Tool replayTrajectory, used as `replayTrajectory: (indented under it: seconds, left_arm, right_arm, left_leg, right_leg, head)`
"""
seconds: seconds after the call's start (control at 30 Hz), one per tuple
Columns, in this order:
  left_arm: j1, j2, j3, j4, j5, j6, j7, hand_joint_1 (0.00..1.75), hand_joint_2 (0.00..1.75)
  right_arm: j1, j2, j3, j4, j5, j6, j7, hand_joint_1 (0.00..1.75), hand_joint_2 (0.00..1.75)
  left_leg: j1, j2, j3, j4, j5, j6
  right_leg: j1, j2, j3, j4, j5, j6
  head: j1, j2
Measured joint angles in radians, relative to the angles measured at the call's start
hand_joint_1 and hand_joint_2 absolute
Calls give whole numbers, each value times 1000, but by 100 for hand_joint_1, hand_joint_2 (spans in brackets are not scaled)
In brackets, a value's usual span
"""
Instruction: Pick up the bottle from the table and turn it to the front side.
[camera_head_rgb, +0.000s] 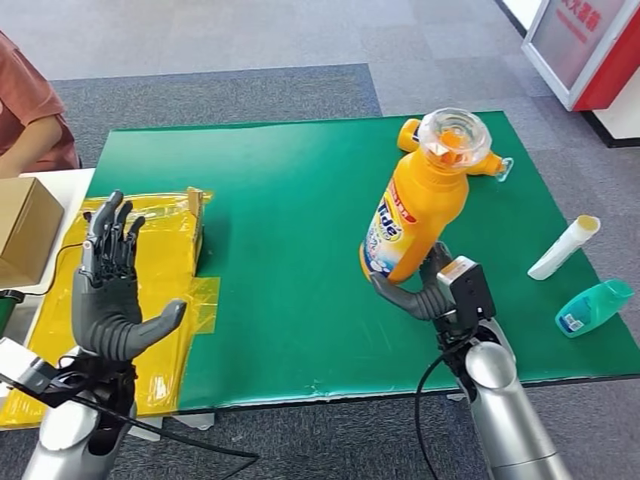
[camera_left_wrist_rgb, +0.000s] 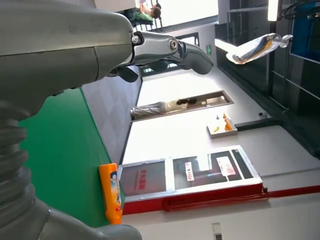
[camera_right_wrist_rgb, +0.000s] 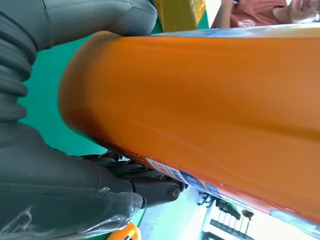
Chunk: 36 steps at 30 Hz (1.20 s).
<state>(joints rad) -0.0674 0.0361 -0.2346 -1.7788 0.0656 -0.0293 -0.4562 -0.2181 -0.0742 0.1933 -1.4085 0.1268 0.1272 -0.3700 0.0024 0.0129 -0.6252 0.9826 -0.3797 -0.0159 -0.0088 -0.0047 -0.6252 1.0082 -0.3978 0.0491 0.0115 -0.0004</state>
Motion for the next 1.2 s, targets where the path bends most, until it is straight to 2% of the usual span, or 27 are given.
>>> replayTrajectory:
  seconds: [0.13, 0.27, 0.37, 0.5, 0.77, 1.2]
  left_arm:
    - [1, 0, 17, 0, 17, -21, 13, 0, 175]
    - [-15, -4, 19, 13, 122, -141, 81, 0, 175]
    - [-58, -15, 11, 52, 181, -211, 138, 0, 175]
    - [-137, -30, -29, 118, 210, -242, 189, 0, 175]
    - [-222, -48, -135, 196, 332, -322, 250, 0, 175]
    - [-272, -43, -235, 266, 340, -335, 269, 0, 175]
  right_arm:
    - [6, 2, 5, -19, 38, -23, -4, 175, 175]
    - [8, 19, 48, -49, 314, -185, -19, 175, 175]
    - [4, 39, 112, -61, 502, -306, -5, 175, 175]
    - [-16, 57, 202, -59, 636, -409, 19, 175, 175]
    - [-53, 72, 316, -37, 758, -511, 58, 175, 175]
    - [-102, 74, 364, 4, 791, -524, 82, 175, 175]
  left_leg:
    - [0, 0, 0, 0, 0, 0]
    - [0, 0, 0, 0, 0, 0]
    - [0, 0, 0, 0, 1, -1]
    - [0, 0, 0, 0, 1, -2]
    - [0, 0, 0, 0, 1, -1]
    - [0, 0, 0, 0, 1, -1]
  right_leg:
    - [0, 0, 0, 0, 0, 0]
    - [0, 0, 0, 0, 0, 0]
    - [0, 0, -1, 0, 0, 0]
    - [0, 0, -1, 0, 1, -1]
    - [0, 0, -1, 0, 1, 0]
    - [0, 0, -1, 0, 1, 0]
  head:
    - [0, 0]
    - [0, 0]
    - [0, 0]
    - [0, 0]
    - [0, 0]
    - [0, 0]
